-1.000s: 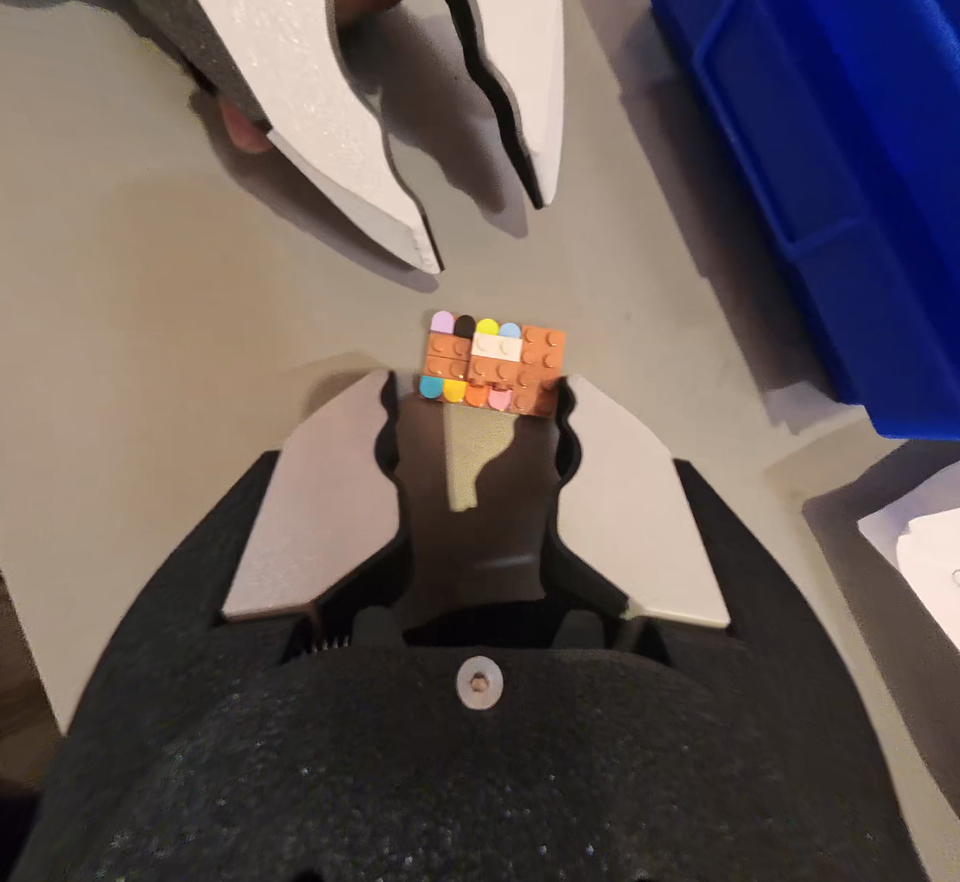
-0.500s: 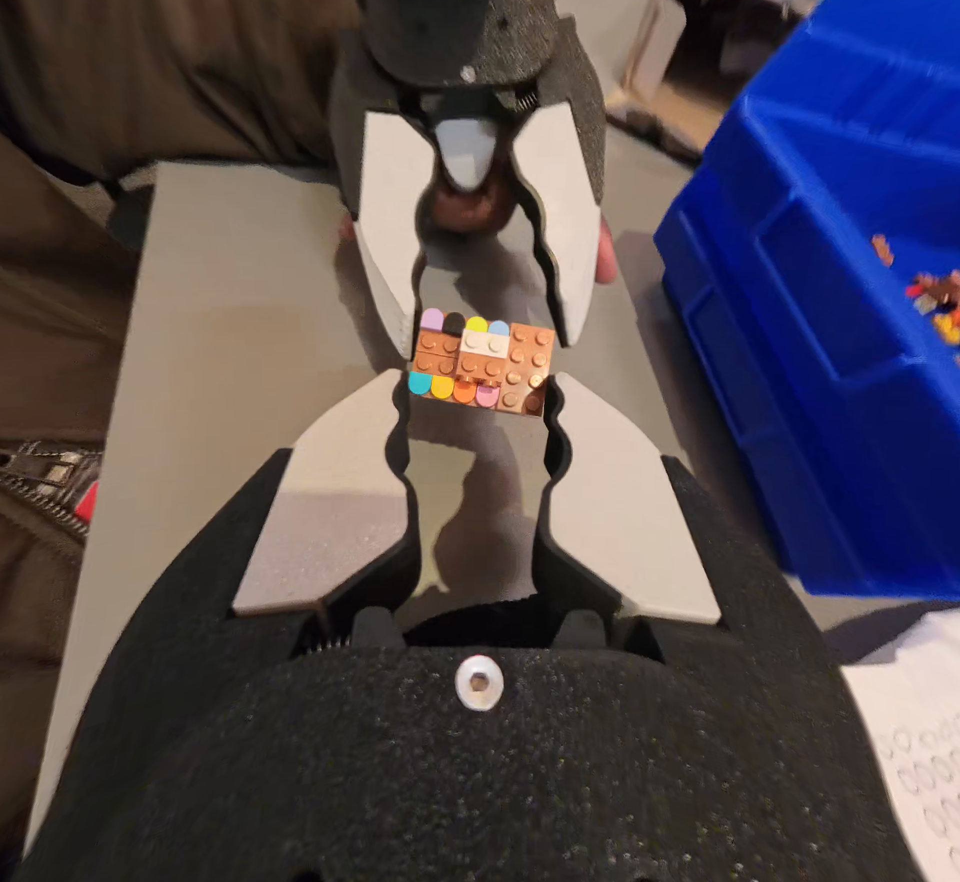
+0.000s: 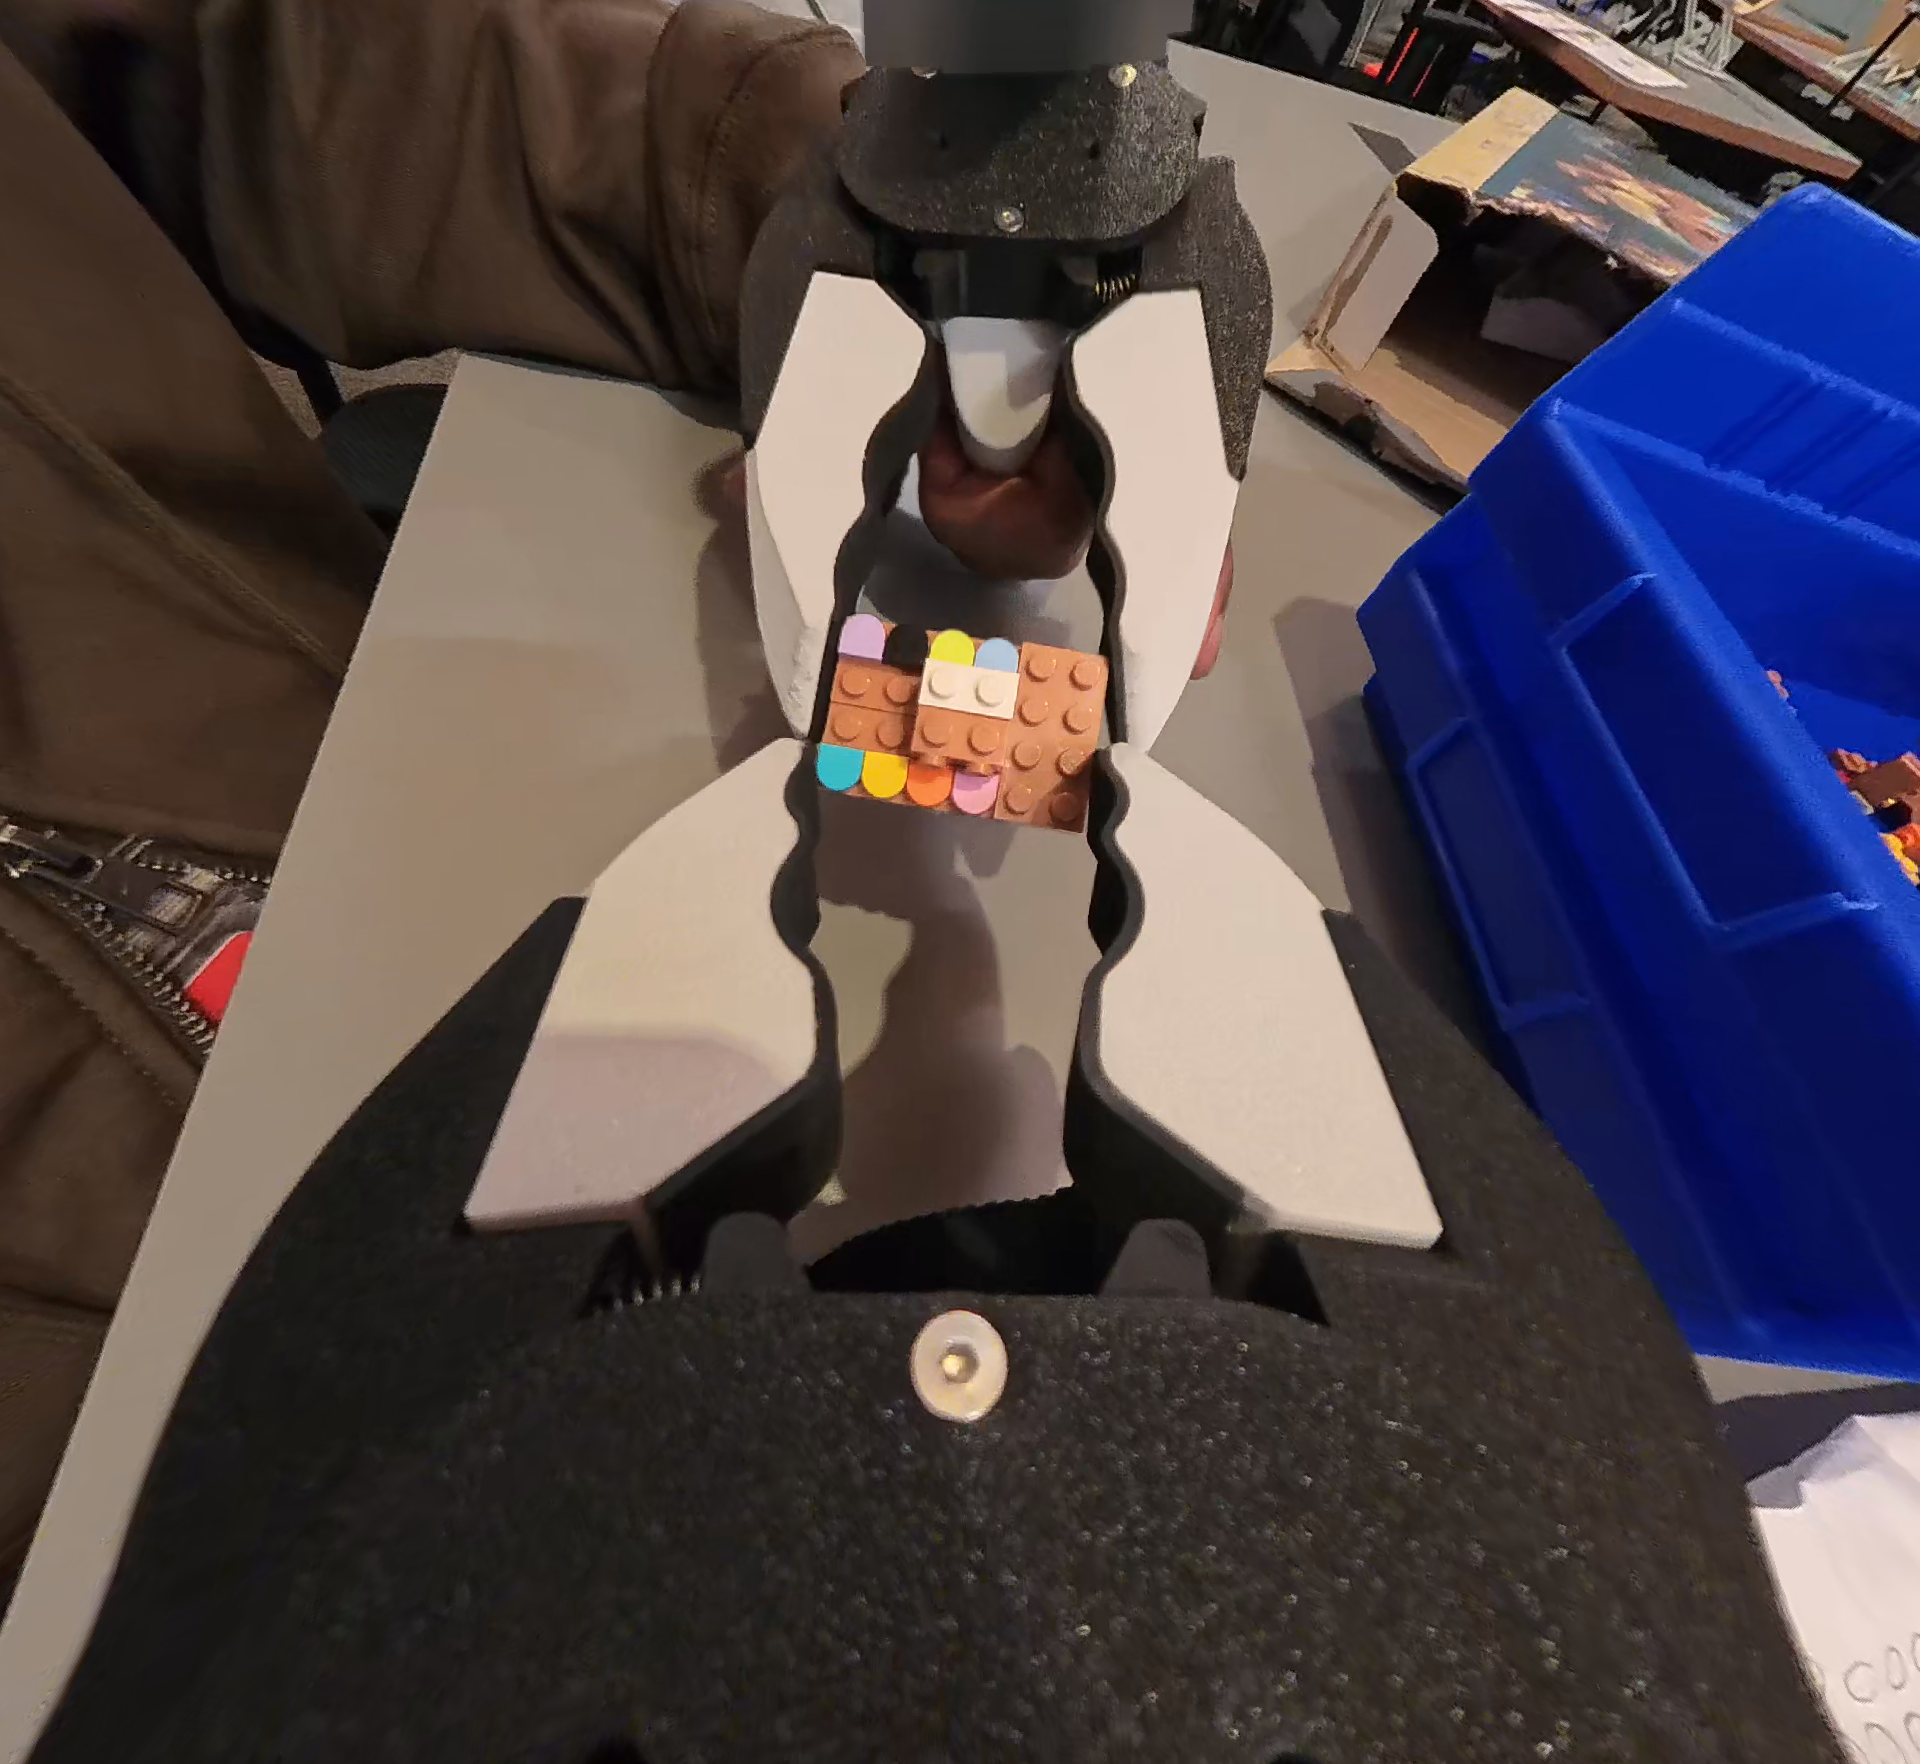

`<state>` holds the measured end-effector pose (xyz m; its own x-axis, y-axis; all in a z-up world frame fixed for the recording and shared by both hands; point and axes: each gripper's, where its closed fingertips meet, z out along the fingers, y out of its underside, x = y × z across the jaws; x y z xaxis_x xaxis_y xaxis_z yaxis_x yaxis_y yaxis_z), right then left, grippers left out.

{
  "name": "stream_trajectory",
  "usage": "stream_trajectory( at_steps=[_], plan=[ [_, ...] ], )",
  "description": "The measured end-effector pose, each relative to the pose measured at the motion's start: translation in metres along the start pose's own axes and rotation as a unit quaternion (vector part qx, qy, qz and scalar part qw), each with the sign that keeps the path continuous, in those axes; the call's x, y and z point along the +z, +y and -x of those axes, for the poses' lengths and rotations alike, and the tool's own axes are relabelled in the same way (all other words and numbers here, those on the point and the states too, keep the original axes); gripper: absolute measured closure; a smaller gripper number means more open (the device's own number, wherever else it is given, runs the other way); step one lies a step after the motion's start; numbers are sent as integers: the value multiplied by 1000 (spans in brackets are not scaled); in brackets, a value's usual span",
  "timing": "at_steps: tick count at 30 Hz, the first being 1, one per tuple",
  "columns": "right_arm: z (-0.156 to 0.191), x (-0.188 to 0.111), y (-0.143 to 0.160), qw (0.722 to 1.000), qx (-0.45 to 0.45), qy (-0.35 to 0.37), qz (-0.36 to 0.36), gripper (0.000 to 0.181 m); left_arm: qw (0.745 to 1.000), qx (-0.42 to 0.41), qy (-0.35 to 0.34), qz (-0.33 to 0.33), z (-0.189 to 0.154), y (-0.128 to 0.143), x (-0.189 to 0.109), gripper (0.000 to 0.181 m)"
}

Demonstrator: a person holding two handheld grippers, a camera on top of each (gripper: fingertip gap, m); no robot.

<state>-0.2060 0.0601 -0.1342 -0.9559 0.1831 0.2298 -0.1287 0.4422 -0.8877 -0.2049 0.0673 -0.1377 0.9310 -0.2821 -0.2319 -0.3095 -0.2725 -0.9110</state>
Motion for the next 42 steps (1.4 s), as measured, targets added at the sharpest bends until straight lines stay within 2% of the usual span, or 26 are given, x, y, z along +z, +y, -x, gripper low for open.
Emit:
stream_trajectory(
  at_steps=[4, 9, 15, 21, 27, 35, 39, 42],
  plan=[
    [-1, 1, -1, 1000, -11, 7, -2, 131, 1000, 5, -16, -3, 2, -3, -1, 126],
    [-9, -5, -1, 999, -32, 37, -3, 134, 995, 36, -80, 38, 10, 0, -8, 126],
    [-5, 1, -5, 992, -106, 62, 0, 146, 964, 147, -156, 157, 16, 23, -12, 126],
    [-6, 16, 8, 980, -167, 90, 58, 150, 942, 204, -171, 206, 15, 29, -7, 126],
    [-11, 20, 11, 968, -207, 121, 79, 161, 937, 212, -173, 218, 15, 30, -5, 126],
    [-13, 19, 8, 957, -234, 148, 88, 164, 945, 186, -177, 204, 17, 27, -7, 126],
    [-17, 14, -2, 956, -227, 175, 65, 164, 955, 147, -185, 179, 22, 21, -13, 126],
    [-25, 4, -9, 960, -198, 193, 39, 165, 954, 130, -197, 185, 30, 27, -21, 126]
  ],
)
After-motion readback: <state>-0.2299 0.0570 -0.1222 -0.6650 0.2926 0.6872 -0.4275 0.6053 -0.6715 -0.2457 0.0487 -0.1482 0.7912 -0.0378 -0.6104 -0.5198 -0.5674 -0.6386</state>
